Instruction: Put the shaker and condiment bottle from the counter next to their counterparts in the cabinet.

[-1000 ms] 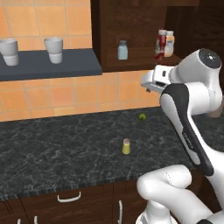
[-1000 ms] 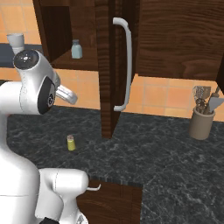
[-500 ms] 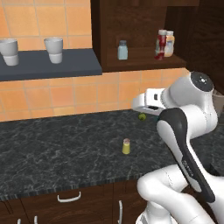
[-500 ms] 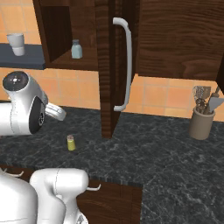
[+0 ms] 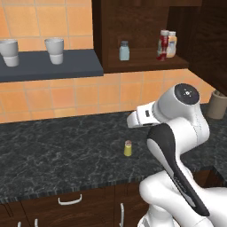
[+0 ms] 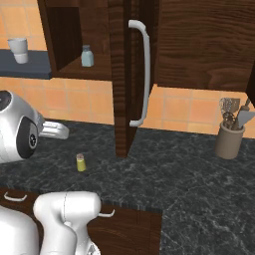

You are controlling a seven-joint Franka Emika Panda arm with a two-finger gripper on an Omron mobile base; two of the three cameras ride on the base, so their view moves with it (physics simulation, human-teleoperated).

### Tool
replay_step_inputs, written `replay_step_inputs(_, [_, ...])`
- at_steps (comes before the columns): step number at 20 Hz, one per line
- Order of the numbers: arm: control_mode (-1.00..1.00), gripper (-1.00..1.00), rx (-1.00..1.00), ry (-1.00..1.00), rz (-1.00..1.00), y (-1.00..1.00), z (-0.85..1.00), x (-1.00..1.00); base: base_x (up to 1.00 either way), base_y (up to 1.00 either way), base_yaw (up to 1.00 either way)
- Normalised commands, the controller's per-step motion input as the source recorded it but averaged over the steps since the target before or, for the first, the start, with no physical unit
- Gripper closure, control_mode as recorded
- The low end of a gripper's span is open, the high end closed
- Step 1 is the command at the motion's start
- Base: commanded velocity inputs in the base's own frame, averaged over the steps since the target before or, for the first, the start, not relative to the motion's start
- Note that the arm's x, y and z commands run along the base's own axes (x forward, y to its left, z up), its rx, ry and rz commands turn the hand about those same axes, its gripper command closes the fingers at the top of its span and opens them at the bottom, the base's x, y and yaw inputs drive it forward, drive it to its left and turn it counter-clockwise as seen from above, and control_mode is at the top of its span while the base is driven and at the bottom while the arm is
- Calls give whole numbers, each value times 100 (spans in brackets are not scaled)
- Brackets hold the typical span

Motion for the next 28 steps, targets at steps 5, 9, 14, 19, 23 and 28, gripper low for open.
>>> replay_step_inputs(5, [-100, -100, 2, 0, 5, 0, -15, -11, 0, 0, 0])
replay_step_inputs(9, [-100, -100, 1, 0, 5, 0, -30, -9, 0, 0, 0])
replay_step_inputs(14, [-100, -100, 0, 0, 3, -1, -44, -2, 0, 0, 0])
replay_step_inputs(19, [-100, -100, 0, 1, 1, -10, -32, 0, 0, 0, 0])
replay_step_inputs(23, [-100, -100, 0, 2, 3, -13, -26, 0, 0, 0, 0])
replay_step_inputs(28, [-100, -100, 0, 1, 2, -7, -17, 1, 0, 0, 0])
